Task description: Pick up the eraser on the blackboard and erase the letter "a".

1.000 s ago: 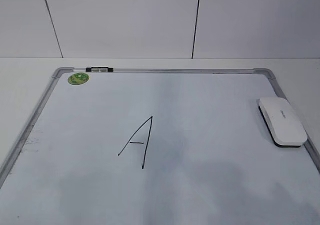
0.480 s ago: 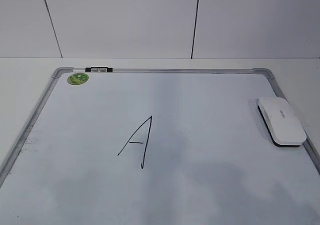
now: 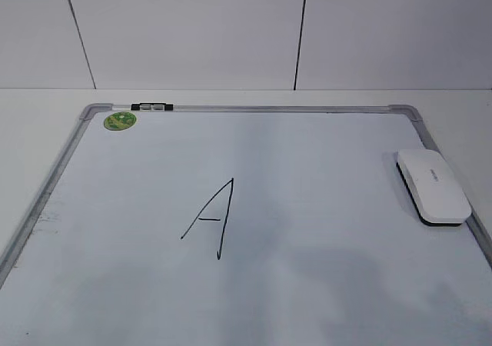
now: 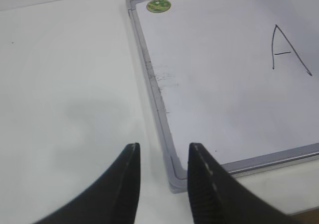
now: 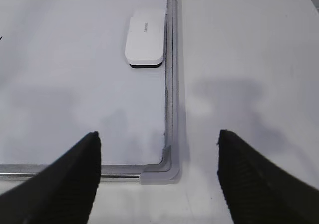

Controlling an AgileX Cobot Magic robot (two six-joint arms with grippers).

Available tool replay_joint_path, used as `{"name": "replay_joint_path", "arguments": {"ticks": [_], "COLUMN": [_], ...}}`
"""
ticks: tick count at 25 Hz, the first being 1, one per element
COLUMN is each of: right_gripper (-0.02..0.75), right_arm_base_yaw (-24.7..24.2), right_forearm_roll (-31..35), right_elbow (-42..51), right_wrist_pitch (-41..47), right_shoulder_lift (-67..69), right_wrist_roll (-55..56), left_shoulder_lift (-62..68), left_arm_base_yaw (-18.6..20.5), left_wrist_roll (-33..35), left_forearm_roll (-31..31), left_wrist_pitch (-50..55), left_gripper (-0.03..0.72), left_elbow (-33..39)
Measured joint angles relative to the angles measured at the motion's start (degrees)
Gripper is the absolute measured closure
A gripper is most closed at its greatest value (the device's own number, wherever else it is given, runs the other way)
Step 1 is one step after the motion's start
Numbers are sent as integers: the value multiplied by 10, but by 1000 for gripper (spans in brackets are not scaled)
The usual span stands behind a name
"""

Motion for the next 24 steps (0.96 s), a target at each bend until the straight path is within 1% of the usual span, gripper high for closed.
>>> {"name": "replay_joint_path", "arguments": {"ticks": [2, 6, 24], "right_gripper": [157, 157, 157], "right_arm_base_yaw": [-9, -15, -15], "right_forearm_roll": [0, 0, 0], "right_elbow": [0, 0, 0], "right_wrist_pitch": [0, 0, 0], "right_shoulder_lift": [0, 0, 0], "right_wrist_roll": [0, 0, 0], "left_shoulder_lift": [0, 0, 0], "left_arm_base_yaw": [15, 31, 32], "left_wrist_roll": [0, 0, 0], "left_forearm_roll": [0, 0, -1], "left_wrist_pitch": [0, 0, 0], "left_gripper": [450, 452, 453], "left_elbow": [0, 0, 0]}}
